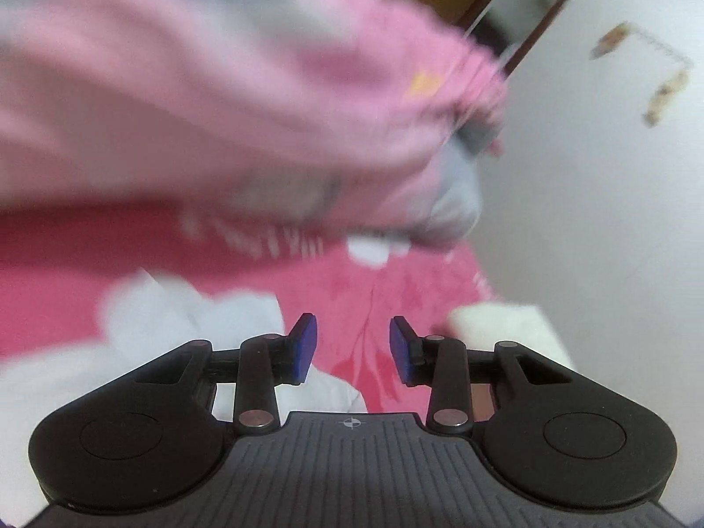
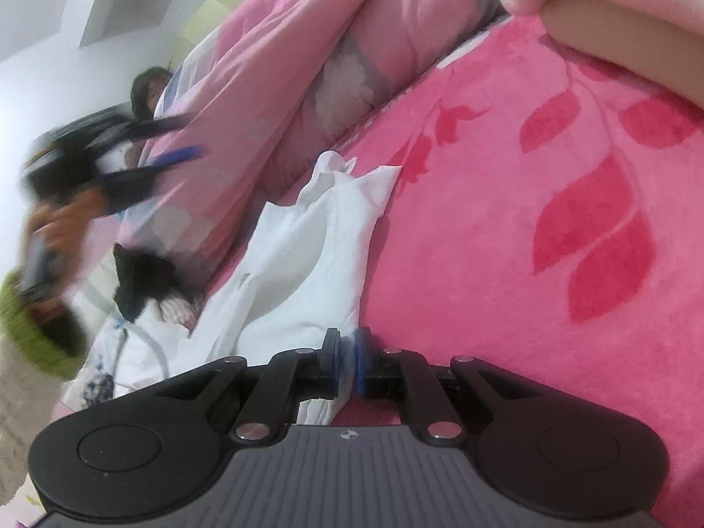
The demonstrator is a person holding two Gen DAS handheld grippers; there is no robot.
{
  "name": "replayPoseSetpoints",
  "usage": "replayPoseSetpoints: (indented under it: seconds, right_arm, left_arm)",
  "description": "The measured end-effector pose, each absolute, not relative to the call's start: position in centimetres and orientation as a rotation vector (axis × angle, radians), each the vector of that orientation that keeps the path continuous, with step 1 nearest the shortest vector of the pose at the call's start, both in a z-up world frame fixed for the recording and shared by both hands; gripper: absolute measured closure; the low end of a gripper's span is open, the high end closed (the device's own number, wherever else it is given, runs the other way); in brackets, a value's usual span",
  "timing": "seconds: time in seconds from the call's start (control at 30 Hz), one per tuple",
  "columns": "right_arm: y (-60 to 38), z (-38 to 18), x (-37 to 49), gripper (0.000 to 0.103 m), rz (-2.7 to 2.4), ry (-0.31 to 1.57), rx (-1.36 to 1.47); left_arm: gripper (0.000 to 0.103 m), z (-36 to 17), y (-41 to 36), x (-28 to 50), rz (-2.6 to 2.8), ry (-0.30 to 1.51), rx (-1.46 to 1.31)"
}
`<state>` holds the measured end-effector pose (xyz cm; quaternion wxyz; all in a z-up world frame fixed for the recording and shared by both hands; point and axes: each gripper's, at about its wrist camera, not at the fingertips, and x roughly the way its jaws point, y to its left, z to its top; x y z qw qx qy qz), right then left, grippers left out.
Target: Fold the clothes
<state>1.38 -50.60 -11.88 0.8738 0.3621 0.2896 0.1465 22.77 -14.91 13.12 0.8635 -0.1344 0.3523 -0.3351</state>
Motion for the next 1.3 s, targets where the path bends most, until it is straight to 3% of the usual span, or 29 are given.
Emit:
replayPoseSetpoints:
  seconds: [0.17, 0.3, 0.5, 0.67, 0.87, 1.13, 1.3]
  right_arm:
    - [-51.2, -12.2, 1.4, 0.096, 0.326, 0.598, 0.804]
    - [-51.5, -12.3, 1.5, 0.091, 0.338, 0.593, 0.834]
    - [-50.2, -9.7, 0.6, 0.081, 0.244, 0.633, 0.774]
    - [-43.6, -1.2, -2.8, 0.081, 0.274, 0.623, 0.607]
    - [-28.8, 8.0, -2.0, 0.074, 0.356, 0.676, 0.284]
    - [-18.1, 4.0, 2.5, 0.071, 0.380, 0.713, 0.195]
    - [-13.5, 0.4, 5.2, 0.070, 0.380, 0.755, -0.025]
  left_arm:
    - [0.050, 25.5, -3.3, 14.1, -0.449, 0.514, -0.063]
    - [0.043, 26.8, 4.6, 7.8, -0.345, 0.444, -0.032]
    - [0.042, 15.3, 10.0, 3.7, -0.306, 0.558, 0.012]
    - [0.042, 4.0, 9.7, 3.2, -0.283, 0.690, 0.056]
    - [0.042, -1.3, 7.6, 3.3, -0.359, 0.727, -0.011]
    - [0.042, -3.1, 7.2, 3.7, -0.423, 0.689, 0.024]
    - [0.042, -4.5, 7.4, 5.0, -0.455, 0.685, 0.008]
